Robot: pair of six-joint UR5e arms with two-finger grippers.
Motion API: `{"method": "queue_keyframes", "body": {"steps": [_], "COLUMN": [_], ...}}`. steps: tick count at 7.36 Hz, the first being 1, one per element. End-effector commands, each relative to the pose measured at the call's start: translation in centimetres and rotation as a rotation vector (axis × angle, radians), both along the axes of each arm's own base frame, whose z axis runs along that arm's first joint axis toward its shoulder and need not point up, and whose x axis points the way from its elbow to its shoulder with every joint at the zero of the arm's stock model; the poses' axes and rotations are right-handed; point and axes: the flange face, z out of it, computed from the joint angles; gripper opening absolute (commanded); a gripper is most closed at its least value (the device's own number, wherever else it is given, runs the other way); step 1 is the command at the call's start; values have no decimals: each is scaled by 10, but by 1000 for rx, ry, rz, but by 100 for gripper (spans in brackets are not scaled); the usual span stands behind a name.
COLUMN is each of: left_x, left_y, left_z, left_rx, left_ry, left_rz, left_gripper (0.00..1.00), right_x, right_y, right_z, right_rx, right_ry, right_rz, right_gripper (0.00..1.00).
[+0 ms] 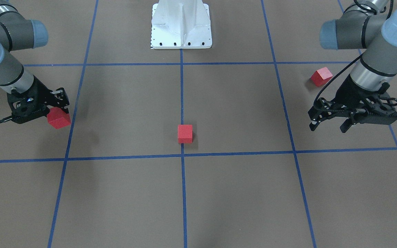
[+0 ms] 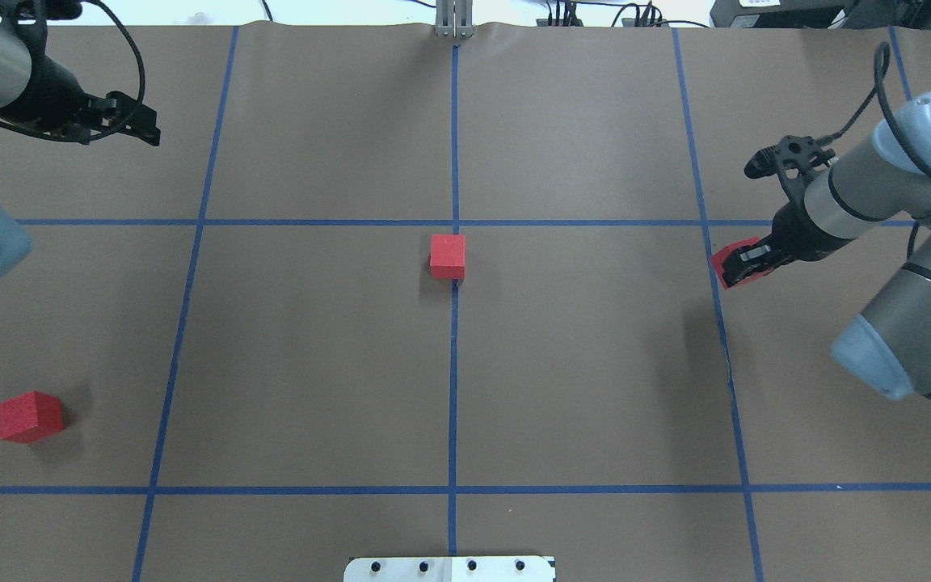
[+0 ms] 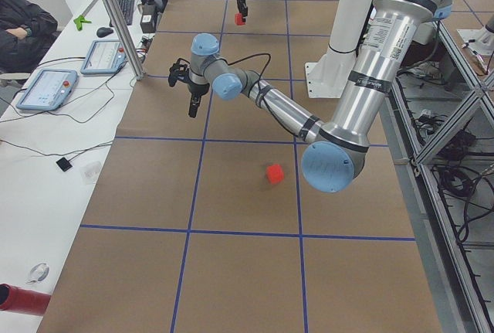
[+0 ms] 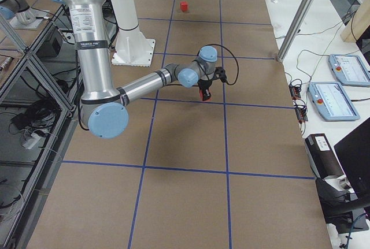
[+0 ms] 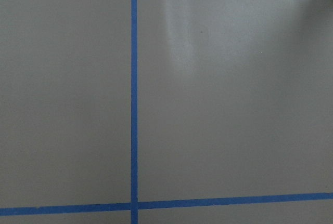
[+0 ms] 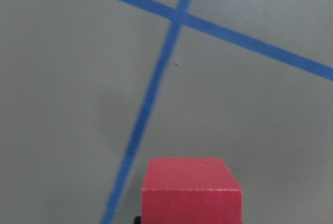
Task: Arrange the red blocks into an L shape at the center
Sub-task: 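Carry the red cube with the right gripper toward the center cube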
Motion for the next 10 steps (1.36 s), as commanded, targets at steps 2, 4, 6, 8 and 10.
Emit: {"method": "queue_keyframes", "body": {"steps": [2,4,6,8,10], "left_x": [-48,-54,-57,-57,-57], "left_y": [-2,-1,2,3,3], "left_z": [55,66,77,78,78], "left_rx": [29,9,-10,-10,-11], "left_ry": [-87,-90,-96,-96,-95], "left_rz": [30,27,26,26,25], "left_gripper": [100,100,100,100,100], "right_x": [-140,-219,-283,-320,-324], "right_y": [42,98,95,74,68], "right_z": [-172,-215,-237,-224,-216], "right_rx": [-74,-81,-167,-182,-189], "right_ry": [-51,-50,-4,16,18], "right_rz": [33,60,141,206,251], "right_gripper": [0,0,0,0,0]}}
